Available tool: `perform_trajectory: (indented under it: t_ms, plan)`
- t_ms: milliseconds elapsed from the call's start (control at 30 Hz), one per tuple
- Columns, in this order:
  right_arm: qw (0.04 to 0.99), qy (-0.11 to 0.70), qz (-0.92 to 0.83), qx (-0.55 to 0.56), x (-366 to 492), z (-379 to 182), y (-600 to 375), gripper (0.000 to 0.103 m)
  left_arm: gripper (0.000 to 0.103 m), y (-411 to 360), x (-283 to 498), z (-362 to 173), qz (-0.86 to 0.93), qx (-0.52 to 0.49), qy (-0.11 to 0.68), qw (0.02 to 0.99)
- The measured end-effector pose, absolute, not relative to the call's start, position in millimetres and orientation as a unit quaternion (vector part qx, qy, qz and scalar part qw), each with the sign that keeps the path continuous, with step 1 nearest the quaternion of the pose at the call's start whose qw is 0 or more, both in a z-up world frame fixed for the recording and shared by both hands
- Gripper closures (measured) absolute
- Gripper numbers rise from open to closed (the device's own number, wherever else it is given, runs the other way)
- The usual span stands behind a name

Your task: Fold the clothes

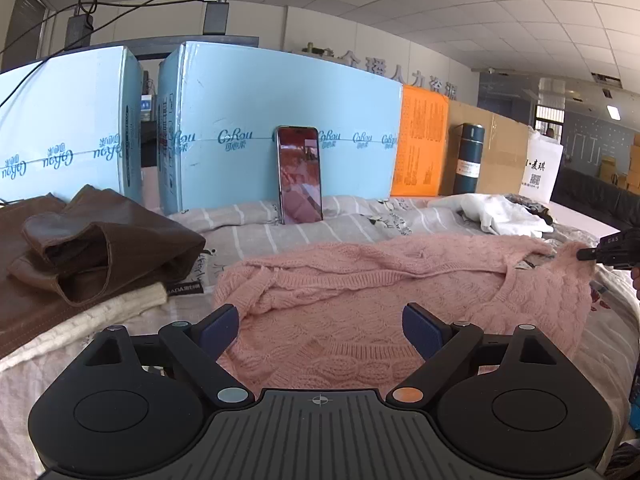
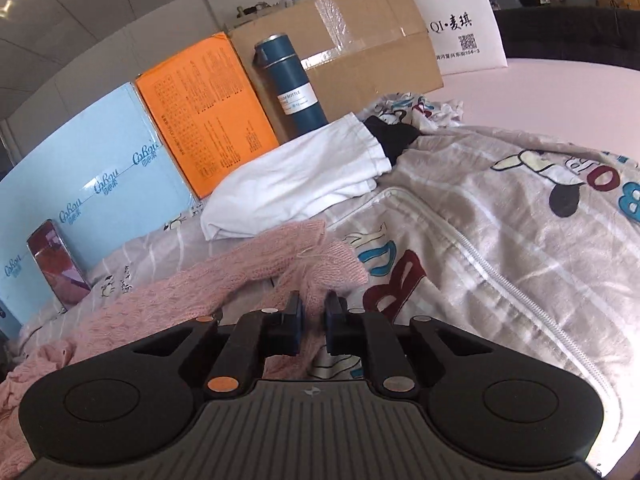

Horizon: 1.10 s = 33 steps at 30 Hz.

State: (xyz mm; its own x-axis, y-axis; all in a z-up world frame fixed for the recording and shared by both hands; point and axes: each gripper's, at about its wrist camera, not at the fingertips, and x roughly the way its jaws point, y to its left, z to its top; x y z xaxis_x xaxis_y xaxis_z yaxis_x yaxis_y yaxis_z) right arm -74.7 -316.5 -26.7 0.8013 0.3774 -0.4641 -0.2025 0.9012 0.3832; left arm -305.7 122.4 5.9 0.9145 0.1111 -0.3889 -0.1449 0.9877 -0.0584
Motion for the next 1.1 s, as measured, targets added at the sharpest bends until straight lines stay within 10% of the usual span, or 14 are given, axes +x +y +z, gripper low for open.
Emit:
perform_trajectory:
  t_ms: [133,367,500,667,800,1100]
  plan:
    - [0.947,0.273,0.126,0.111,-79,-23,-318,0.09,0.012,124,-283,17,0.074,-0.028,0.189,0.979]
    - [0.962,0.241,0.092,0.083,-64,6,-325,0.044,0.011,133,-265,22,0.096,-0.023,0.195,0.976]
    - [0.951,0.267,0.128,0.093,-22,12,-306,0.039,0.011,137,-252,23,0.104,-0.023,0.194,0.975]
    - [0.917,0.36,0.119,0.123,41,-20,-273,0.043,0.011,149,-231,22,0.112,-0.024,0.207,0.971]
    - [0.925,0.349,0.139,0.05,53,-27,-242,0.089,0.011,160,-212,22,0.121,-0.027,0.215,0.969]
    - [0.947,0.3,0.113,-0.034,65,-33,-227,0.089,0.011,163,-158,-9,0.113,0.031,0.283,0.952]
